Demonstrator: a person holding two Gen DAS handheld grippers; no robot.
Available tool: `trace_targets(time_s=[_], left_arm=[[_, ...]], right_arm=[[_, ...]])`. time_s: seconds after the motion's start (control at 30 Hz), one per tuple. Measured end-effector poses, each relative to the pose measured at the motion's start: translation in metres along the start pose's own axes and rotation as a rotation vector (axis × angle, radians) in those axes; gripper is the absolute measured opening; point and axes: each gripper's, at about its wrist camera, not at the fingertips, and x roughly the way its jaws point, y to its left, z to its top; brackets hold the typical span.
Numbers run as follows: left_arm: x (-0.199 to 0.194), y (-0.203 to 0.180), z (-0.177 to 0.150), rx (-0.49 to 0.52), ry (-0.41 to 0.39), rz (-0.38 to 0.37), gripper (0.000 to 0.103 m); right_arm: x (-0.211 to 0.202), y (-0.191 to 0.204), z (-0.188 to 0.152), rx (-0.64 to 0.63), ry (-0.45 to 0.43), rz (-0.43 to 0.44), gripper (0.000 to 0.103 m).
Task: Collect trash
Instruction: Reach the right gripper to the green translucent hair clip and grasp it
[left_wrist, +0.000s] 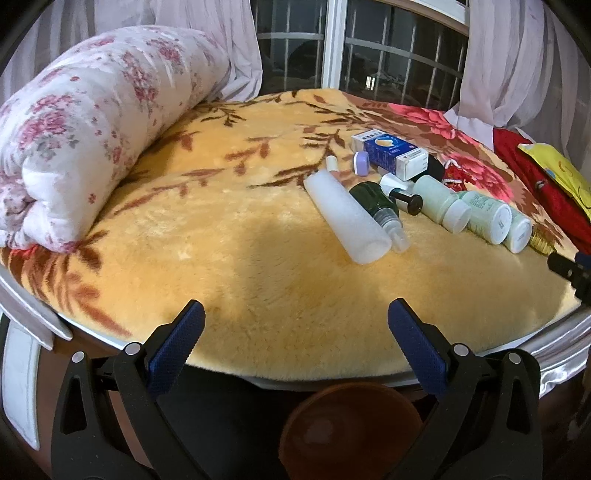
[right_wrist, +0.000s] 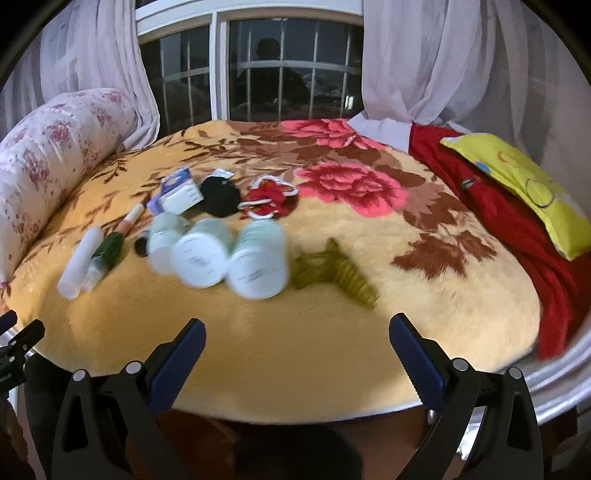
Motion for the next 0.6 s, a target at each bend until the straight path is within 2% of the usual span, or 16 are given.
trace_targets(time_s=[0.17,0.33,0.5,0.6], left_arm=[[0.011,-0.006,0.006,0.010,0.022,-0.005,0.097],[0.016,-0.009,0.010,0.038,0.018,0.019,0.097],[0.021,-0.008,0.015,0.031,0.029,0.011,0.097],[0.022,-0.010,0.019,0.035,0.024,0.015,0.097]], right_arm=[[0.027,-0.016,0.015,-0.090,0.037,0.026,0.097],[0.046,-0.018,0.015,-0.189,0.050,-0.002,0.089],[0.065,-0.021,0.018,-0.204,0.070,0.060,0.084],[0.074,-0.017,0.023,-0.210,0.068,0.058,0.082]])
